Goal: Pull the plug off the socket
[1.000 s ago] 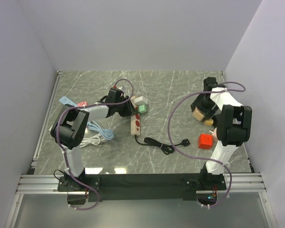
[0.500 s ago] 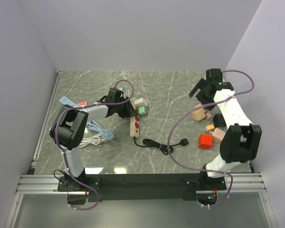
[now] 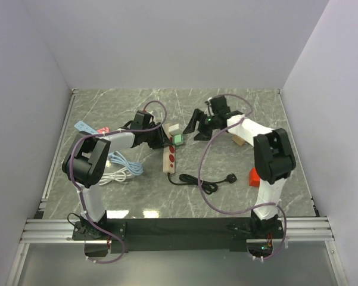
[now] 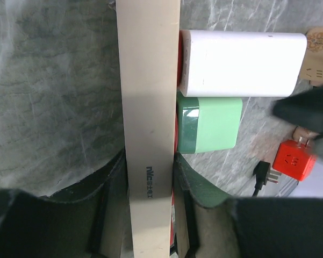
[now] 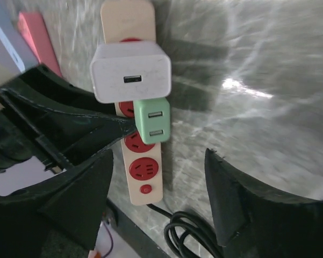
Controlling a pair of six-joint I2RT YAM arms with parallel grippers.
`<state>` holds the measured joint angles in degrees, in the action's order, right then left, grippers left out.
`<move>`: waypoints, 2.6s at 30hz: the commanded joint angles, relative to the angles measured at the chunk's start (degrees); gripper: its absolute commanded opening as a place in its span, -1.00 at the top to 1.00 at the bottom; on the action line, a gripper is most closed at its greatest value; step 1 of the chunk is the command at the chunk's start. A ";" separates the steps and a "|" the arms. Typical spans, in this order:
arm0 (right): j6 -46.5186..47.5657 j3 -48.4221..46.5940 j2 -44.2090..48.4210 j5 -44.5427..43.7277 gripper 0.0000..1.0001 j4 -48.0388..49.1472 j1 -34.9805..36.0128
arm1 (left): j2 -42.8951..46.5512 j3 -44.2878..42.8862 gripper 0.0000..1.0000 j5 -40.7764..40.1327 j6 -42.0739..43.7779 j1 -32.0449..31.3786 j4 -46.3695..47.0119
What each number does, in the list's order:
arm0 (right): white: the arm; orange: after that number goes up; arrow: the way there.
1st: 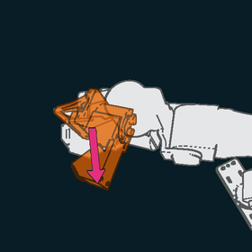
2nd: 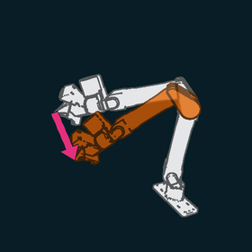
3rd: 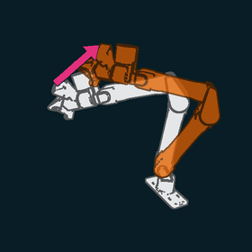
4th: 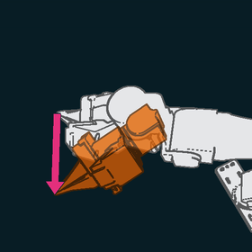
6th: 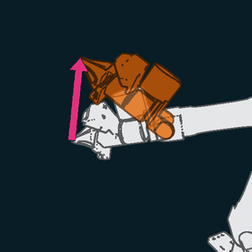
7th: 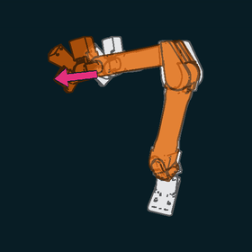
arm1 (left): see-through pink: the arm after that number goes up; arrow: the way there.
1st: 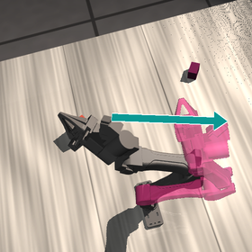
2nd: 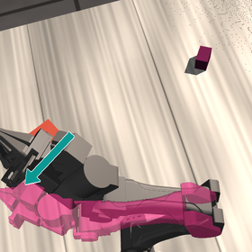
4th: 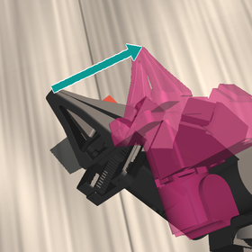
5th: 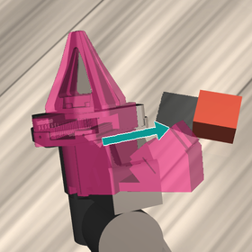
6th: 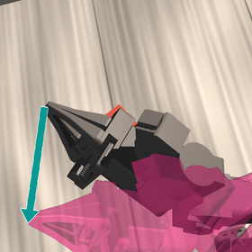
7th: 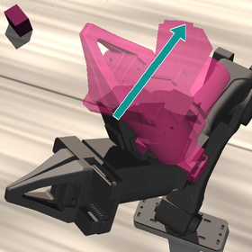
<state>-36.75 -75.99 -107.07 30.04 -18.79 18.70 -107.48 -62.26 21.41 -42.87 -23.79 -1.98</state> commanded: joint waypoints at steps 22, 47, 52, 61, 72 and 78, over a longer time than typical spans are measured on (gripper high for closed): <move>-2.26 -6.99 -13.87 6.51 0.18 8.75 8.11 | 0.08 2.93 0.99 4.78 -2.13 0.15 0.40; -6.06 12.71 2.82 20.31 1.00 23.37 -9.64 | 0.25 6.71 0.99 0.92 -1.69 2.70 -0.13; -0.78 8.67 4.32 15.41 1.00 12.21 -10.79 | 0.08 5.92 0.99 0.65 -1.34 3.05 -0.83; -2.43 10.24 12.14 2.49 1.00 4.64 -9.04 | -0.18 3.11 0.99 1.44 -1.86 3.05 -1.27; -3.86 11.13 20.05 -0.68 1.00 -0.71 -9.11 | 2.35 -3.21 0.99 2.50 -2.57 3.05 -3.82; 0.28 4.01 24.18 -10.32 1.00 -11.70 -10.70 | 6.49 -5.93 0.99 1.18 -3.09 2.96 -6.19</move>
<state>-42.02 -65.71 -90.76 33.30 -19.86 15.27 -104.09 -67.13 37.74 -47.57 -27.07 2.70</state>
